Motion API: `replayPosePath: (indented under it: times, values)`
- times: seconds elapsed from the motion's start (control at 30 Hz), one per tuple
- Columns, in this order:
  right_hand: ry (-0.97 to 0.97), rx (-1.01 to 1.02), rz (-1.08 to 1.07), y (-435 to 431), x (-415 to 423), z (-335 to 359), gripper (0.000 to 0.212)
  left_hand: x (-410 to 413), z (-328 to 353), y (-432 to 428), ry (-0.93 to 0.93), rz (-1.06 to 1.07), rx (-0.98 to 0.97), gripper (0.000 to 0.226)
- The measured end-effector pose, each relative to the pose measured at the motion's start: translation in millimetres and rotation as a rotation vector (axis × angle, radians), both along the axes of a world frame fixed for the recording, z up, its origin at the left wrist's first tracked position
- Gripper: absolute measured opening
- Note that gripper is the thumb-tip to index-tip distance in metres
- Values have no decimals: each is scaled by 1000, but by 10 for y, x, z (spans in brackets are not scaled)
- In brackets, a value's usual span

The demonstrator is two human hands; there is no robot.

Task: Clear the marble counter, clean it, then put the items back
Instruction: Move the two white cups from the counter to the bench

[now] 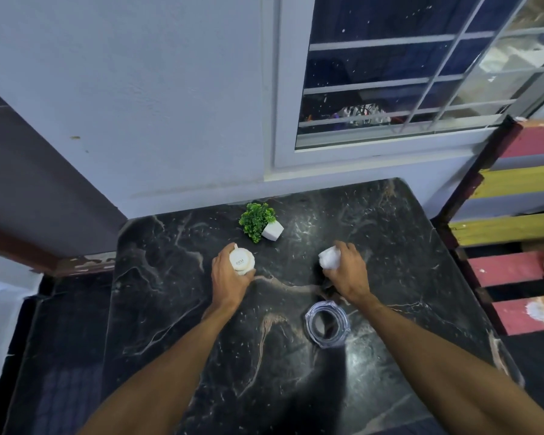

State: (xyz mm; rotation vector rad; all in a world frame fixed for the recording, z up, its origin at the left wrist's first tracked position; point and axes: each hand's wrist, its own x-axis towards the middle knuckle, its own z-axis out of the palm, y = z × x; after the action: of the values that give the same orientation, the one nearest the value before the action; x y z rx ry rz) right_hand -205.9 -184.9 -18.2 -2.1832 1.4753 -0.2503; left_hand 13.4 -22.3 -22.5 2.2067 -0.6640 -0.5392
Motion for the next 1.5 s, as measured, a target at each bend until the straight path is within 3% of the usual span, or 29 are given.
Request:
replayPosePath:
  times: [0.13, 0.47, 0.6, 0.83, 0.97, 1.33, 1.5]
  values:
    - [-326, 23, -120, 166, -220, 218, 68, -356, 177, -100, 9, -92, -69, 79]
    - [-696, -16, -244, 131, -1496, 760, 56, -1782, 549, -669, 20, -386, -249, 74]
    - [-724, -54, -297, -130, -2324, 771, 54, -2610, 630, -1014, 4, -494, -326, 71]
    - [-756, -44, -387, -595, -3833, 653, 48, -4054, 611, -1646, -10, -561, -302, 75]
    - [-707, -16, -477, -880, -4579, 538, 55, -4747, 592, -2027, 10, -592, -270, 81]
    - [-532, 11, -671, -1809, -5579, 187, 69, -5731, 118, -3217, 94, -707, -198, 83]
    - [-489, 72, -668, -2591, -5843, -217, 65, -6016, -293, -3856, 149, -702, -126, 79]
